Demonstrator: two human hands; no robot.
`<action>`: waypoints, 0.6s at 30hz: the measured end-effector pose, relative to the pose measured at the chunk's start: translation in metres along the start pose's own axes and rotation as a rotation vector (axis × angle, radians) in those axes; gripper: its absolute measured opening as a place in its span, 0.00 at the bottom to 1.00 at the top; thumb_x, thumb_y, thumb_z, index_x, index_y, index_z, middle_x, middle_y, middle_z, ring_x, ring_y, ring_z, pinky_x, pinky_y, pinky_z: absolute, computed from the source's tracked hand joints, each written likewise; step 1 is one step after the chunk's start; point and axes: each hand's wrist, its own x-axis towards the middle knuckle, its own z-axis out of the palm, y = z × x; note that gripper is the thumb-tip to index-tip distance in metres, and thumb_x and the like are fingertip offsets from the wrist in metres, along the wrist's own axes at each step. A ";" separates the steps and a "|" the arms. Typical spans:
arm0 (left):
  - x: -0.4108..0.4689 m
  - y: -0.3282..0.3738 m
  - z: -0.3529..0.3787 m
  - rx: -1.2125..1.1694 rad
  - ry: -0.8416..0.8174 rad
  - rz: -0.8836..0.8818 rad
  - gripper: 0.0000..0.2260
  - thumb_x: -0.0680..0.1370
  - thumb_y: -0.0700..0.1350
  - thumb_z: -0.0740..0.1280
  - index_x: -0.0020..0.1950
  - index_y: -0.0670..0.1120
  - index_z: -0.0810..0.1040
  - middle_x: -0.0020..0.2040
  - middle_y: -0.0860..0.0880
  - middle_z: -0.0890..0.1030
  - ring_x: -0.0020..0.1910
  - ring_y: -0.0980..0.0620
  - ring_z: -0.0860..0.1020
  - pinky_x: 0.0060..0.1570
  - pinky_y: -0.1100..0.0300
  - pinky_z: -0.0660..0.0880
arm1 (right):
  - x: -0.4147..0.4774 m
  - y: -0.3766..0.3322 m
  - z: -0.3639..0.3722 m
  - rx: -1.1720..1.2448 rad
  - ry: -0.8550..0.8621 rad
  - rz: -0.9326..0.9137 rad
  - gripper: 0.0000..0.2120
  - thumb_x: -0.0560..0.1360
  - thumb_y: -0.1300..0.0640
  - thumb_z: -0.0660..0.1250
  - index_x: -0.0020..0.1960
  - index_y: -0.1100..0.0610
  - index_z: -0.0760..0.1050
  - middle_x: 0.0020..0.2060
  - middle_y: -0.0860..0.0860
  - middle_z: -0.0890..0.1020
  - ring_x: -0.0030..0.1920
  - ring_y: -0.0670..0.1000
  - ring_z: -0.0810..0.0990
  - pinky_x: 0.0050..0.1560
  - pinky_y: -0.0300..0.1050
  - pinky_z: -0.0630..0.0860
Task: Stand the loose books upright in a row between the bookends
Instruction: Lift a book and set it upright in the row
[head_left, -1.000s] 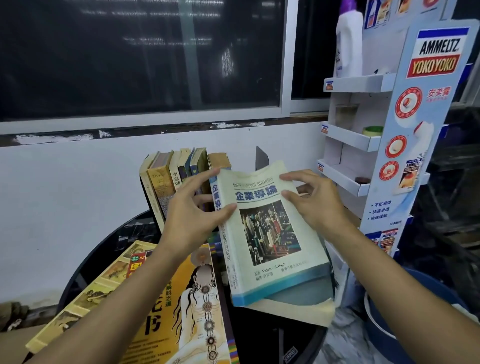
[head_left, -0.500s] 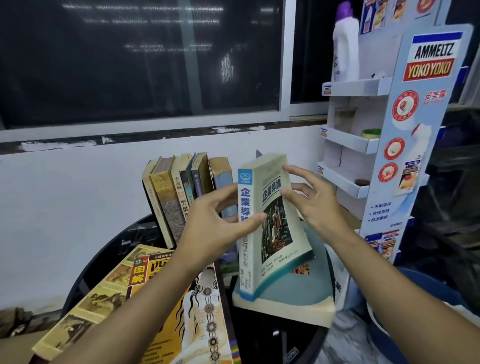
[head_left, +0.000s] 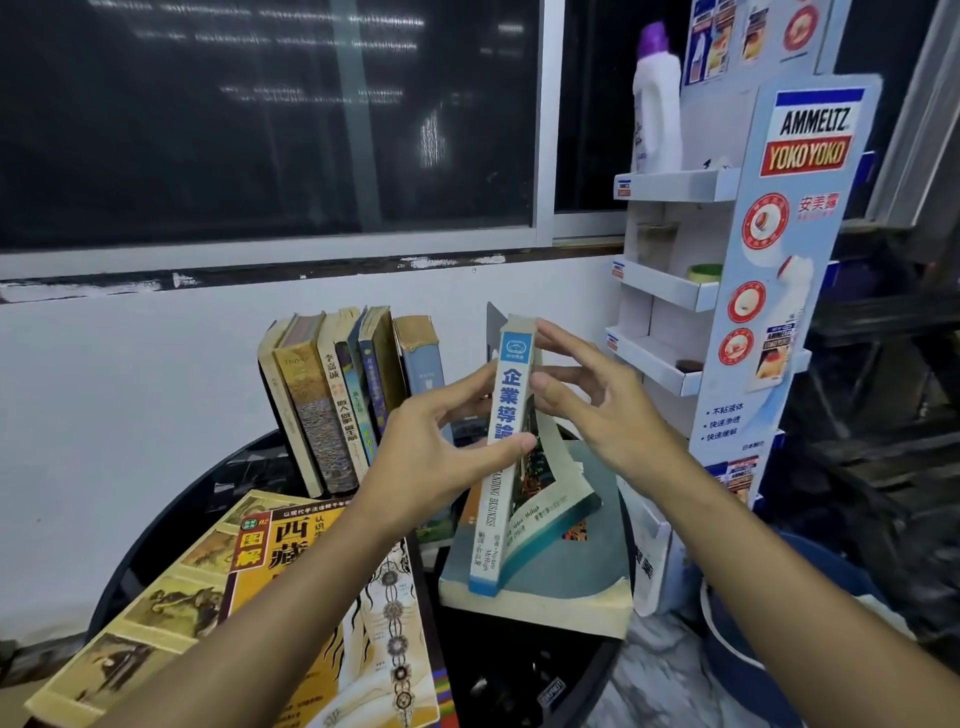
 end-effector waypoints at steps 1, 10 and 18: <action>-0.001 0.000 0.001 0.005 -0.010 0.002 0.32 0.73 0.43 0.78 0.75 0.53 0.73 0.63 0.64 0.80 0.61 0.67 0.78 0.51 0.79 0.71 | -0.002 -0.004 -0.001 0.029 -0.004 -0.001 0.24 0.80 0.53 0.69 0.75 0.45 0.70 0.69 0.45 0.75 0.66 0.48 0.79 0.60 0.55 0.81; -0.005 -0.001 0.024 0.030 0.065 0.040 0.36 0.69 0.52 0.80 0.75 0.53 0.73 0.64 0.57 0.80 0.63 0.58 0.79 0.56 0.66 0.79 | -0.023 -0.033 -0.015 0.130 -0.007 0.017 0.22 0.80 0.58 0.66 0.74 0.50 0.72 0.64 0.46 0.80 0.64 0.48 0.81 0.53 0.52 0.84; -0.006 0.007 0.048 0.060 0.117 0.062 0.36 0.71 0.51 0.79 0.77 0.52 0.70 0.68 0.56 0.75 0.67 0.60 0.74 0.54 0.65 0.80 | -0.024 -0.042 -0.021 -0.079 0.046 0.021 0.27 0.77 0.54 0.72 0.74 0.49 0.69 0.60 0.42 0.82 0.62 0.45 0.80 0.53 0.53 0.84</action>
